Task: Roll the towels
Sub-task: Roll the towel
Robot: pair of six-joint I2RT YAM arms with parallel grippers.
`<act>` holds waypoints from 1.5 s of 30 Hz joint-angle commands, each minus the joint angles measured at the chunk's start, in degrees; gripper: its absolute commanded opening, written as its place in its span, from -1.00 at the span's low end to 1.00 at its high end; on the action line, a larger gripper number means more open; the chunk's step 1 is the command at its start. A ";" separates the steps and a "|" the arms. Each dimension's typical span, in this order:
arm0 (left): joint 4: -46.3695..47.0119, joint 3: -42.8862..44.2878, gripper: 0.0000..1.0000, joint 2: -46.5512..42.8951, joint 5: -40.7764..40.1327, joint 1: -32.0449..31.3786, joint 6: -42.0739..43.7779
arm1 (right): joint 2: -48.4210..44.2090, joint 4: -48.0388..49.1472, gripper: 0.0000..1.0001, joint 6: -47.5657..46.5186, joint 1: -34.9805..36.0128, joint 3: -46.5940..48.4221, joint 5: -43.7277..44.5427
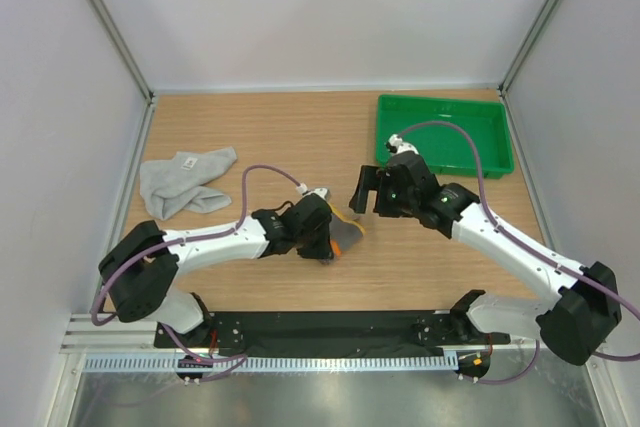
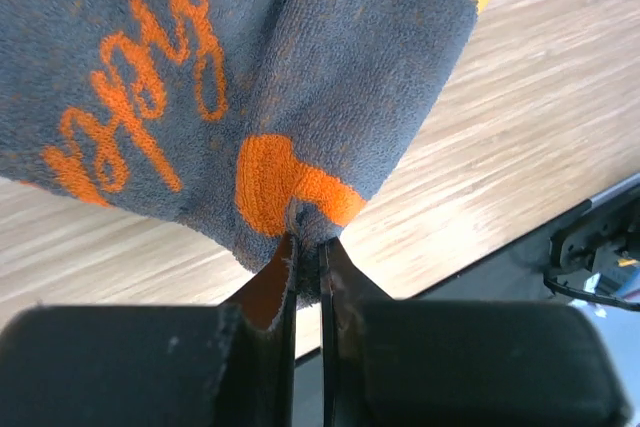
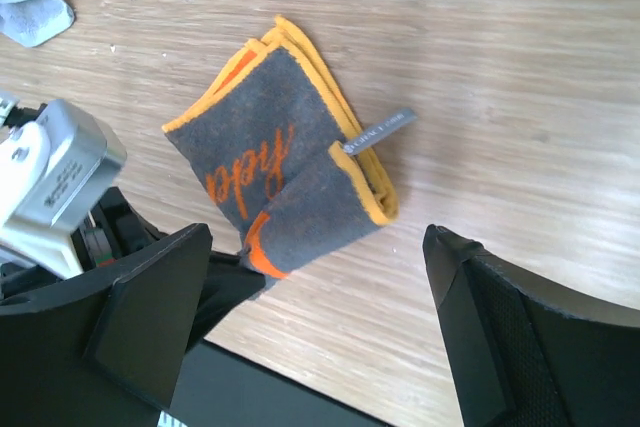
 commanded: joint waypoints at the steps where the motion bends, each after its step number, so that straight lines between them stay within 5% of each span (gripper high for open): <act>1: 1.01 -0.65 -1.00 0.20 7.14 0.68 -3.11 | -2.08 -3.94 0.91 3.07 0.19 -1.48 2.75; 13: 11.47 -8.11 -1.00 -1.65 23.93 9.64 -13.83 | -7.18 -1.83 0.86 6.32 0.28 -4.91 -9.10; 19: 26.13 -15.76 -0.99 0.72 30.35 13.95 -22.78 | -8.33 2.99 0.82 10.10 1.59 -9.47 -11.84; 40: 41.78 -20.78 -0.99 13.90 45.37 27.75 -30.97 | 9.05 37.95 0.70 13.09 5.72 -21.70 -10.17; 45: 42.76 -20.69 -1.00 15.76 46.78 29.59 -30.71 | 17.24 45.00 0.34 13.71 5.64 -21.26 -9.47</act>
